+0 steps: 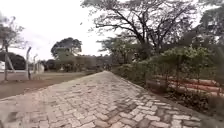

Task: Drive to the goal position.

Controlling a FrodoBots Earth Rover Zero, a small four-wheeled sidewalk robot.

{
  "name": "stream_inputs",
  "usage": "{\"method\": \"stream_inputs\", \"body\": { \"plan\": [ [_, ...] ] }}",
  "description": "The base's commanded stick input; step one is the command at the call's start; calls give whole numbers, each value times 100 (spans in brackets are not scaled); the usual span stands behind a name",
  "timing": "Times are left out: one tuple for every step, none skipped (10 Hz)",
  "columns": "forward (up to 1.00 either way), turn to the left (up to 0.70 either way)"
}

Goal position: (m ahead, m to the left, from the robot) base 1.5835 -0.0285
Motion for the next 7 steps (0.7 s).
{"method": "stream_inputs", "body": {
  "plan": [
    [70,24],
    [70,15],
    [70,6],
    [70,0],
    [70,0],
    [70,0],
    [70,0]
  ]
}}
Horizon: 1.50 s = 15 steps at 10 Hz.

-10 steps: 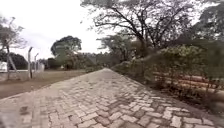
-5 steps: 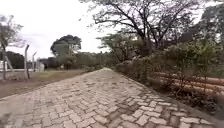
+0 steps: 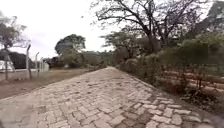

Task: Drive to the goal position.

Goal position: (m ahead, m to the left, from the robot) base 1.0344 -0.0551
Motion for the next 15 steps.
{"method": "stream_inputs", "body": {
  "plan": [
    [70,0],
    [70,0],
    [70,0],
    [70,0],
    [70,0],
    [70,0],
    [70,0],
    [70,0],
    [70,0],
    [70,0],
    [70,0],
    [70,0],
    [70,0],
    [70,0],
    [70,0]
  ]
}}
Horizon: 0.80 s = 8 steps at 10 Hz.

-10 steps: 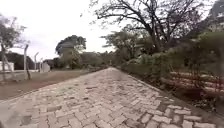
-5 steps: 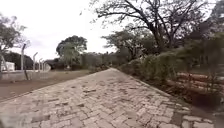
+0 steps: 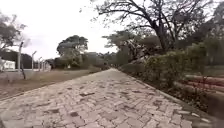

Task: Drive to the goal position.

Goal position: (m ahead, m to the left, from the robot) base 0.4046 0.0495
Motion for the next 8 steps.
{"method": "stream_inputs", "body": {
  "plan": [
    [70,0],
    [44,0],
    [7,0],
    [0,0],
    [0,0],
    [0,0],
    [0,0],
    [0,0]
  ]
}}
